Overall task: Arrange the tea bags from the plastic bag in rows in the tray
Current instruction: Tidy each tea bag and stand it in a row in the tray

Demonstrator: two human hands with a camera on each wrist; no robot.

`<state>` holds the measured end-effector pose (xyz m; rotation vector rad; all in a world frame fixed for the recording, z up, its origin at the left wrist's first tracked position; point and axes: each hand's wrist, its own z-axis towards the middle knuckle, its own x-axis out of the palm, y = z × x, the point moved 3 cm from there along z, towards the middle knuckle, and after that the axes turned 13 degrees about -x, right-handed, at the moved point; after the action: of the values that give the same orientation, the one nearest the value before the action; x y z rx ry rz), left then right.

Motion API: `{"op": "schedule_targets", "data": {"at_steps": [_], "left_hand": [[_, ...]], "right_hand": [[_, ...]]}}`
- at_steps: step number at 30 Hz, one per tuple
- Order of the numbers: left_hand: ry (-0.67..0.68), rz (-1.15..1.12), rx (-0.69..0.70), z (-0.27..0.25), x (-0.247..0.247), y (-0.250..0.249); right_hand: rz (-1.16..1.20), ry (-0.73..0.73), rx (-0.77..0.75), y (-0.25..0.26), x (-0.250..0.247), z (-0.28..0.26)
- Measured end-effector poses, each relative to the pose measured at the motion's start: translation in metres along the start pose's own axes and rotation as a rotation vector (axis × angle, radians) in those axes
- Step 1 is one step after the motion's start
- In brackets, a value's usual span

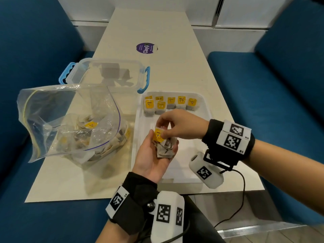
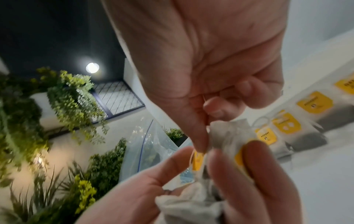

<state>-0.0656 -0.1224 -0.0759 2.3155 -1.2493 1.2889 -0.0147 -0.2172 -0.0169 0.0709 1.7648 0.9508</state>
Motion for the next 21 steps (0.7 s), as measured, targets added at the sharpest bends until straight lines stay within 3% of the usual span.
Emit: {"op": "schedule_targets", "data": {"at_steps": [6, 14, 18, 21], "left_hand": [[-0.011, 0.02, 0.031, 0.004, -0.001, -0.003], [-0.035, 0.011, 0.008, 0.011, 0.0, 0.001], [-0.04, 0.007, 0.038, 0.013, -0.001, -0.001], [-0.036, -0.019, 0.043, 0.013, -0.001, -0.001]], "right_hand": [[0.152, -0.088, 0.009, -0.003, -0.003, -0.004], [0.165, -0.2, 0.026, -0.004, -0.009, -0.007], [0.321, -0.152, 0.036, -0.003, -0.012, -0.011], [0.294, -0.068, 0.02, -0.001, -0.014, -0.013]]}}
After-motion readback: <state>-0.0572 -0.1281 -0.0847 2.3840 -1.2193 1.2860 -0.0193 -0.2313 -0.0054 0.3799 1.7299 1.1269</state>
